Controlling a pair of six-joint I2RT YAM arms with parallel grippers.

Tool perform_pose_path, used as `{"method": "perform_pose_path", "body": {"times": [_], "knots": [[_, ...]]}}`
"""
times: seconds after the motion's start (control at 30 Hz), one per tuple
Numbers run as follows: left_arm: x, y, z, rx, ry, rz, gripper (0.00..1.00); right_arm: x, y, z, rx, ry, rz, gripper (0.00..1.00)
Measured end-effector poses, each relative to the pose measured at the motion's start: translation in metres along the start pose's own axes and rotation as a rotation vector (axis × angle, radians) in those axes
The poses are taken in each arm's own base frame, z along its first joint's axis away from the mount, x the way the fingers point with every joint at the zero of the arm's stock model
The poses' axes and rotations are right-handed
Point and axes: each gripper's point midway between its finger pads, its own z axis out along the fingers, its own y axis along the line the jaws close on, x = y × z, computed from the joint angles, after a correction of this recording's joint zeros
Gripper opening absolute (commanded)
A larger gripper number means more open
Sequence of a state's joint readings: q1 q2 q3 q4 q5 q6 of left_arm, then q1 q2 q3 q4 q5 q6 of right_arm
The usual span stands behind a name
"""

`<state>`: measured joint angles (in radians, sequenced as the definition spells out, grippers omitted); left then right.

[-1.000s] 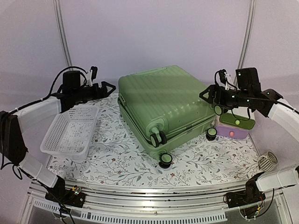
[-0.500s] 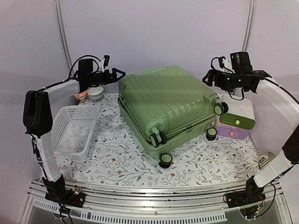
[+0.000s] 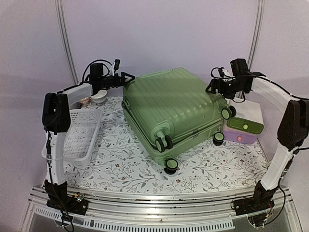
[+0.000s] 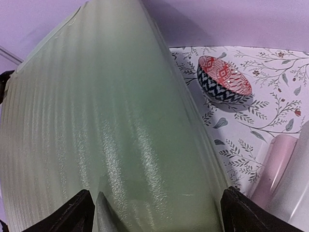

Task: Open, take out, and arrange the luggage
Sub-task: Rotate the luggage at the center of the board.

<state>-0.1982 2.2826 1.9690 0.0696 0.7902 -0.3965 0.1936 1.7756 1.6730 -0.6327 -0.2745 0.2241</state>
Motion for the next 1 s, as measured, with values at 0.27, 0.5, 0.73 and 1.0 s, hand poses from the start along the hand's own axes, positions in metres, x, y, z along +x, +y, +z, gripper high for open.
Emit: {"method": "perform_pose_path", "body": {"times": [0.27,0.5,0.73,1.0], "knots": [[0.006,0.004,0.003,0.055,0.008,0.009,0.83,0.010,0.012,0.006,-0.101,0.025,-0.057,0.92],[0.028,-0.017,-0.028,0.048,0.006,0.017,0.82,0.014,0.019,0.010,-0.107,0.027,-0.124,0.91],[0.064,-0.054,-0.094,-0.019,0.016,-0.010,0.82,0.017,0.041,0.015,-0.132,0.018,-0.194,0.91],[0.091,-0.084,-0.150,-0.144,0.002,-0.033,0.86,0.022,0.071,0.019,-0.115,-0.004,-0.251,0.92]]}}
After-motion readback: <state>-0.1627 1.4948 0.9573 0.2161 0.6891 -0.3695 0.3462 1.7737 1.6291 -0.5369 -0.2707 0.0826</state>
